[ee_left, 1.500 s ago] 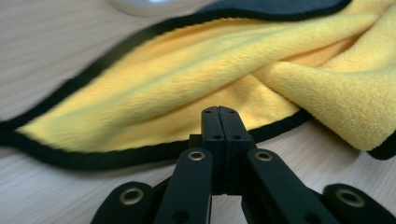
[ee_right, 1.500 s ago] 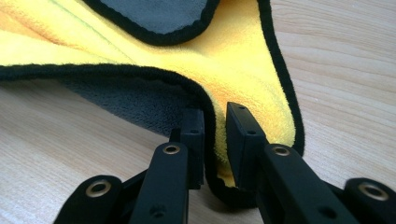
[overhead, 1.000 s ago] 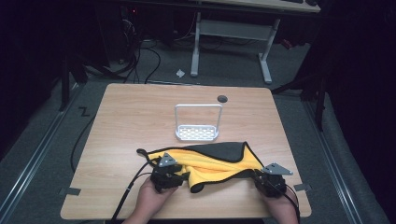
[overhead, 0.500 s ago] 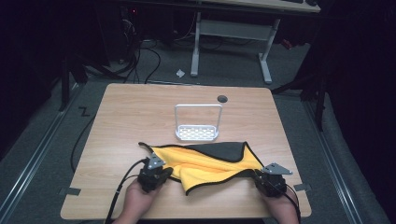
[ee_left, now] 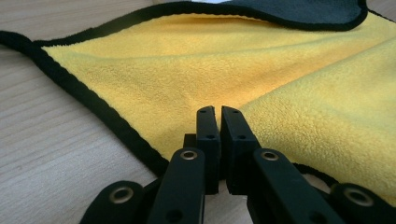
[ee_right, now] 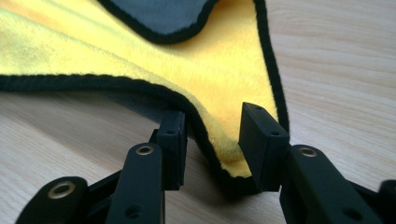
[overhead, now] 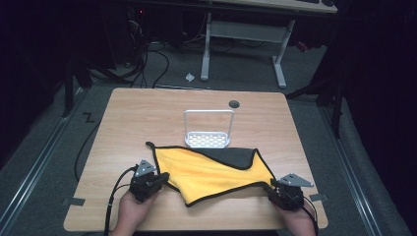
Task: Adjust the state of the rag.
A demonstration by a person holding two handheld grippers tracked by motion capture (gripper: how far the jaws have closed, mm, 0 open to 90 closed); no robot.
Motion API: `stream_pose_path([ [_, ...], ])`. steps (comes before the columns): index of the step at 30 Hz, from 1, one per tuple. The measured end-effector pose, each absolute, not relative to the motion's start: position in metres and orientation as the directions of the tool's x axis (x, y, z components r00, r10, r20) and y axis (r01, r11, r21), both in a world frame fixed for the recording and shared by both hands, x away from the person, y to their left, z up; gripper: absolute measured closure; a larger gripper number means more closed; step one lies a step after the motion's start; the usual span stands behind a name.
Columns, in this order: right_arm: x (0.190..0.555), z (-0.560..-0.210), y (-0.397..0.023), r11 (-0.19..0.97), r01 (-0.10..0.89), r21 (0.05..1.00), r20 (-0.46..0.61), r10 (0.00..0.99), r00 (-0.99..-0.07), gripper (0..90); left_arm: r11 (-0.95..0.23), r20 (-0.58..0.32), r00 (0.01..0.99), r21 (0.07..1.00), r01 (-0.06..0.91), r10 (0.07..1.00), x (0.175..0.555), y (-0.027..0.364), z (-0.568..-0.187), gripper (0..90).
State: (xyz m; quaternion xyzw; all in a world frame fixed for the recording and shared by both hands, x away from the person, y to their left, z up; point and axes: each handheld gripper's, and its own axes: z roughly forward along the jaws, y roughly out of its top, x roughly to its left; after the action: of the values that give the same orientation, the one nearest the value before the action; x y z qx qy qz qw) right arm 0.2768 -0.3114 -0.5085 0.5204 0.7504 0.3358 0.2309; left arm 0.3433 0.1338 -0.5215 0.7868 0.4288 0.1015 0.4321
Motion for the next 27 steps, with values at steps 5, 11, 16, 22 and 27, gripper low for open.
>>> stream_pose_path([
  [5, 0.271, -0.504, -0.314, 0.221, 0.611, 0.76, 0.013, 0.935, -0.355, 58.6, -0.244, -0.199, 0.604, 0.785, 0.569, 0.771, 0.359, 0.13, -0.518, 87.7],
  [11, 0.265, -0.505, -0.317, 0.214, 0.623, 0.753, 0.019, 0.939, -0.345, 56.4, -0.19, -0.21, 0.606, 0.827, 0.528, 0.767, 0.374, 0.129, -0.504, 88.3],
  [16, 0.259, -0.5, -0.322, 0.198, 0.61, 0.768, 0.02, 0.943, -0.331, 54.5, -0.155, -0.263, 0.615, 0.827, 0.541, 0.743, 0.365, 0.134, -0.497, 84.0],
  [22, 0.26, -0.497, -0.316, 0.212, 0.593, 0.777, 0.009, 0.938, -0.347, 52.6, -0.189, -0.248, 0.639, 0.823, 0.535, 0.728, 0.334, 0.129, -0.499, 73.1],
  [27, 0.265, -0.499, -0.313, 0.22, 0.597, 0.772, 0.01, 0.934, -0.357, 51.7, -0.281, -0.238, 0.709, 0.799, 0.532, 0.663, 0.32, 0.094, -0.506, 72.4],
])
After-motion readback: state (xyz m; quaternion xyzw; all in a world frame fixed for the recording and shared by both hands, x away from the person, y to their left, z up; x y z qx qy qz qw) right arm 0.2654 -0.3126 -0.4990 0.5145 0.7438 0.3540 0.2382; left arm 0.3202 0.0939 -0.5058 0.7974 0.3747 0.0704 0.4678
